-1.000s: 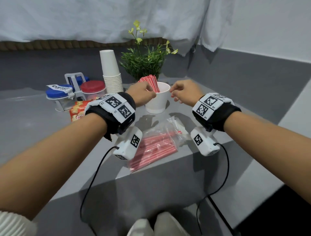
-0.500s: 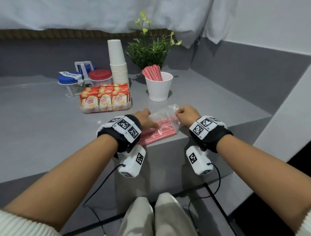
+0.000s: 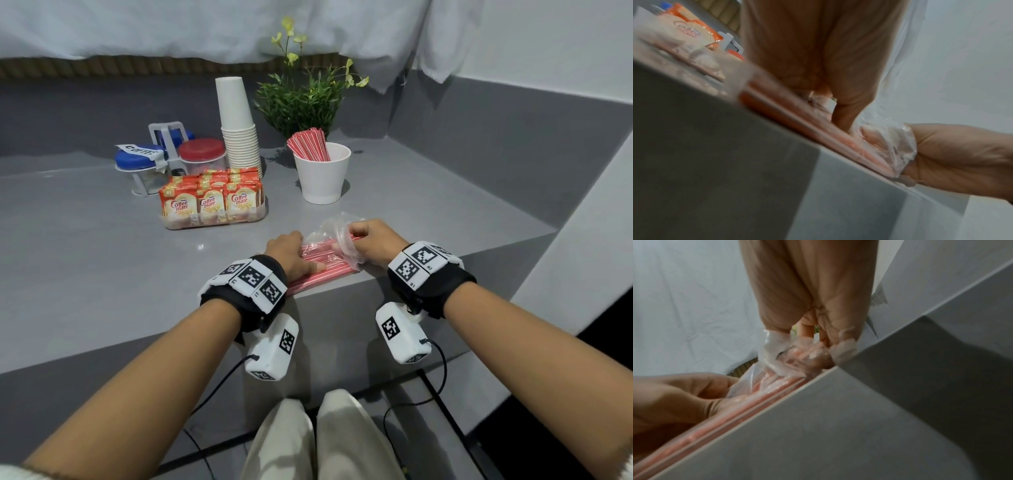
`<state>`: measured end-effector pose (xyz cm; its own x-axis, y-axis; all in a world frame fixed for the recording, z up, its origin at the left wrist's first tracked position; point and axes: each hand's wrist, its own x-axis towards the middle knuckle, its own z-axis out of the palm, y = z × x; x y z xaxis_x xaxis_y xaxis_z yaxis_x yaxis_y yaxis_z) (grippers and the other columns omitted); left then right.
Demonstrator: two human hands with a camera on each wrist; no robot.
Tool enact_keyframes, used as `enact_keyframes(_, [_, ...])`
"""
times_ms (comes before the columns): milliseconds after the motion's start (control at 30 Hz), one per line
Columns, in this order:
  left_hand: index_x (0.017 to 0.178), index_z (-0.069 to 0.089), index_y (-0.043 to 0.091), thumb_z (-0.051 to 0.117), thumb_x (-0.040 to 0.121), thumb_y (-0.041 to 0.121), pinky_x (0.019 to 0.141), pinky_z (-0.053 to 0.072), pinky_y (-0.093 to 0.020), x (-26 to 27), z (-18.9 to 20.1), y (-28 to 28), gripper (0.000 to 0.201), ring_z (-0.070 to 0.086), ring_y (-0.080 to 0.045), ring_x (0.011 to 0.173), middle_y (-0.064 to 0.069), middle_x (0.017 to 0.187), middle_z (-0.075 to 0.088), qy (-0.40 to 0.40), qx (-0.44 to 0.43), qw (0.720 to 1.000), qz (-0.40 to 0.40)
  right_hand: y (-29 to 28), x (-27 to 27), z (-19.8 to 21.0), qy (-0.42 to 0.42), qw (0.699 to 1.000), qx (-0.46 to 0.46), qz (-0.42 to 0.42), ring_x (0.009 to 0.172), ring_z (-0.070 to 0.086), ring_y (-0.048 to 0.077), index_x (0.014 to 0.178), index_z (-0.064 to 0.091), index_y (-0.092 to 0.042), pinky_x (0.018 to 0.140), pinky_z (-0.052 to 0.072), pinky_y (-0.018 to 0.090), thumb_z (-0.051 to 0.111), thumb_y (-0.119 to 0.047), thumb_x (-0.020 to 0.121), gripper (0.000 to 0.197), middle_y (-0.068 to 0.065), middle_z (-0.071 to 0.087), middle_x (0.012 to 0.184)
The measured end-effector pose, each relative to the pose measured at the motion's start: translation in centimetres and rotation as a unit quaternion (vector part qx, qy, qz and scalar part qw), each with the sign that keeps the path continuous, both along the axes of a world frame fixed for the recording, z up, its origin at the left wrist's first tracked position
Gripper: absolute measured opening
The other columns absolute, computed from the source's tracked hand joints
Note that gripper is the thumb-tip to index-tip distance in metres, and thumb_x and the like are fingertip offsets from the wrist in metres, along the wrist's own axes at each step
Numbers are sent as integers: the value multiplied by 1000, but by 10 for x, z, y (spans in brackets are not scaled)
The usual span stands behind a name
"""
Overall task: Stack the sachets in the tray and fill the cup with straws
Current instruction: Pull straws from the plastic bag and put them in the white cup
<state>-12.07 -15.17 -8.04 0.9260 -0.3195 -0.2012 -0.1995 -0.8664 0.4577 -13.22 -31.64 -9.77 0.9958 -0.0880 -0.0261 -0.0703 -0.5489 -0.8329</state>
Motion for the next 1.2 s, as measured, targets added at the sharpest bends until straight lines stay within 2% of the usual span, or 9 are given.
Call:
enact_keyframes(133, [114,47,11,64,81,43,98,42,-48,1,-6,1,49,53,-30,108,-12,117,58,-23,-4,1000,-6,-1,-5,7,-41,999,19,-13,76,60,28,63,65,-18,72,53,42,55,3,82,30,5,61,77])
enact_keyframes(300, [115,44,11,58,85,45,99,38,-49,-1,-10,4,48,46,-29,114,-12,121,49,-60,21,998,-20,3,-13,17,-33,995,76,47,59,50,13,92,63,8,45,43,14,48,12,84,18,7,55,72])
enact_keyframes(433, [120,40,12,49,88,50,98,31,-45,-5,-12,6,50,38,-28,121,-10,127,42,-80,39,996,-33,9,-13,13,-2,989,143,38,60,52,27,103,61,13,38,44,21,51,8,86,20,18,57,80])
enact_keyframes(533, [122,39,12,47,89,50,98,30,-44,-6,-14,6,50,37,-28,122,-9,129,41,-85,38,995,-35,12,-12,10,-6,984,180,0,63,54,30,94,63,14,46,47,27,51,11,83,16,22,57,81])
enact_keyframes(600, [123,39,12,45,90,49,99,29,-44,-6,-14,6,49,36,-27,123,-9,130,41,-86,31,995,-34,9,-10,11,-8,983,184,-13,72,55,30,75,65,2,63,49,36,52,12,82,17,19,58,78])
enact_keyframes(667, [123,39,12,43,92,48,100,29,-44,-6,-15,7,47,37,-27,122,-8,130,41,-89,29,995,-33,2,-8,13,-11,980,199,-27,65,55,24,66,60,-7,63,47,32,53,12,81,26,12,56,68])
enact_keyframes(833, [120,40,12,33,96,45,100,28,-45,-4,-18,5,42,38,-27,121,-9,128,43,-91,32,995,-20,-8,-14,23,-47,942,322,-80,35,49,6,81,50,-8,38,44,16,61,12,78,23,8,55,61])
enact_keyframes(1067, [117,40,11,26,97,45,100,28,-46,-3,-21,5,42,40,-29,118,-11,125,44,-93,18,995,-2,14,-6,13,-3,849,527,-46,41,53,9,87,55,-1,45,53,24,62,-3,83,8,8,53,62])
enact_keyframes(1200, [113,40,10,25,97,47,98,28,-44,-5,-22,5,42,40,-28,115,-10,122,44,-100,18,995,3,29,-3,10,-3,872,487,-49,59,62,20,84,59,0,60,58,32,60,-12,87,12,17,58,79])
